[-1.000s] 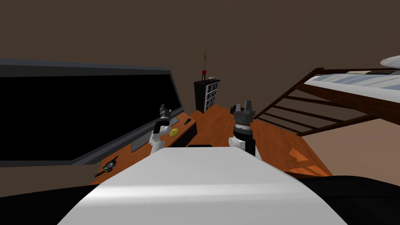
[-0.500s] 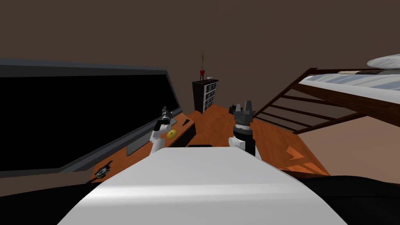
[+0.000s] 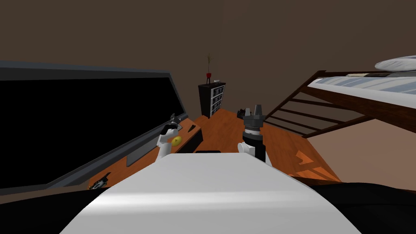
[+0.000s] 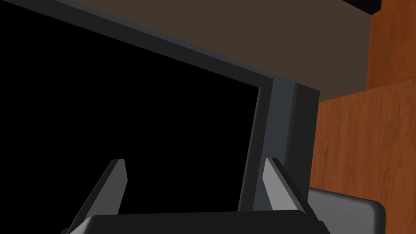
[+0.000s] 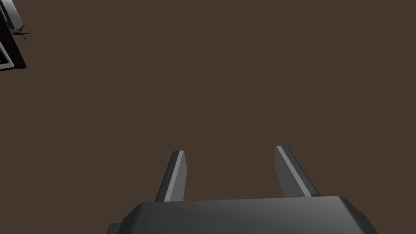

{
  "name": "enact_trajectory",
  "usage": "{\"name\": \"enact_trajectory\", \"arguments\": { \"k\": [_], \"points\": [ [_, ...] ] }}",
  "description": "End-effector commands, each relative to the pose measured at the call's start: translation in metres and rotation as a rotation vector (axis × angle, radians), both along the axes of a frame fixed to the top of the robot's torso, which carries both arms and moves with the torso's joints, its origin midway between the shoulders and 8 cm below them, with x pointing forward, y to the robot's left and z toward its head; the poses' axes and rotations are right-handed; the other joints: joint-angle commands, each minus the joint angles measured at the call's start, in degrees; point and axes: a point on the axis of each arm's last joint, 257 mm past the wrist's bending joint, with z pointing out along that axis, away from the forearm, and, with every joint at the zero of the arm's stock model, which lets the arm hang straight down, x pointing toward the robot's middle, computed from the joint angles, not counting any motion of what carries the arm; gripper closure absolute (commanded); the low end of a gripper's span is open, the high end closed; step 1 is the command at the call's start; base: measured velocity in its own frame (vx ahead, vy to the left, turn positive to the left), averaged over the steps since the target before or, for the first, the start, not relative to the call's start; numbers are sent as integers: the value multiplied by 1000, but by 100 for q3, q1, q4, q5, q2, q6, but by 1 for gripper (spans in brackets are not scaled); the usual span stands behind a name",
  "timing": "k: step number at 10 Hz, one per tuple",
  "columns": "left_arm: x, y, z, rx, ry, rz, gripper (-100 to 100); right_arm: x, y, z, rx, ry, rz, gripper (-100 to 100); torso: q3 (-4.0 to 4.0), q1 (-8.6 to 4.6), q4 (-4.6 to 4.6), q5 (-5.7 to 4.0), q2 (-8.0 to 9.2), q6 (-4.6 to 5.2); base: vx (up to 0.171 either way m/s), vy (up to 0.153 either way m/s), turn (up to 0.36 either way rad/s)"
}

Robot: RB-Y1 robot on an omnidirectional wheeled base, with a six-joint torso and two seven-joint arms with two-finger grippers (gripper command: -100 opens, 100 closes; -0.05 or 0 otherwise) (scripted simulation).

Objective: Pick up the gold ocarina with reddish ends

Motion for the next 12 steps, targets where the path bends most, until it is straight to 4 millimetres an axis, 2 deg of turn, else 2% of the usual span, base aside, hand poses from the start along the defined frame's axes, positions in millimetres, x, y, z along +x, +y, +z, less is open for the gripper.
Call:
{"name": "enact_trajectory", "arguments": {
  "k": [1, 2, 3, 4, 7, 8, 9, 12],
  "points": [
    [4, 4, -24, -48, 63, 1, -100, 0, 0, 0, 0, 0, 0, 0, 0, 0, 0, 0, 0, 0, 33, -20, -78],
    [3, 3, -27, -51, 76, -2, -100, 0, 0, 0, 0, 0, 0, 0, -2, -2, -1, 0, -4, 2, 36, -22, -34],
    [4, 7, -48, -95, 128, 2, -100, 0, 0, 0, 0, 0, 0, 0, -3, -2, -1, 0, -5, 1, 47, -37, -62],
    [4, 6, -53, -100, 146, -2, -100, 0, 0, 0, 0, 0, 0, 0, -5, -8, -2, -1, -9, 2, 46, -33, -31],
    [0, 11, -97, -190, 263, 2, -100, 0, 0, 0, 0, 0, 0, 0, -6, -2, -3, 0, -11, 1, 52, -27, -55],
    [-3, 9, -105, -199, 290, 0, -100, 0, 0, 0, 0, 0, 0, 0, -7, -6, -3, 0, -12, 1, 53, -30, -28],
    [-6, 13, -124, -239, 333, 7, -100, 0, 0, 0, 0, 0, 0, 0, -7, -5, -3, -1, -12, -1, 73, -36, -63],
    [-18, 10, -156, -296, 433, 4, -100, 0, 0, 0, 0, 0, 0, 0, -9, -4, -4, 0, -15, 1, 58, -23, -40]
  ]
}}
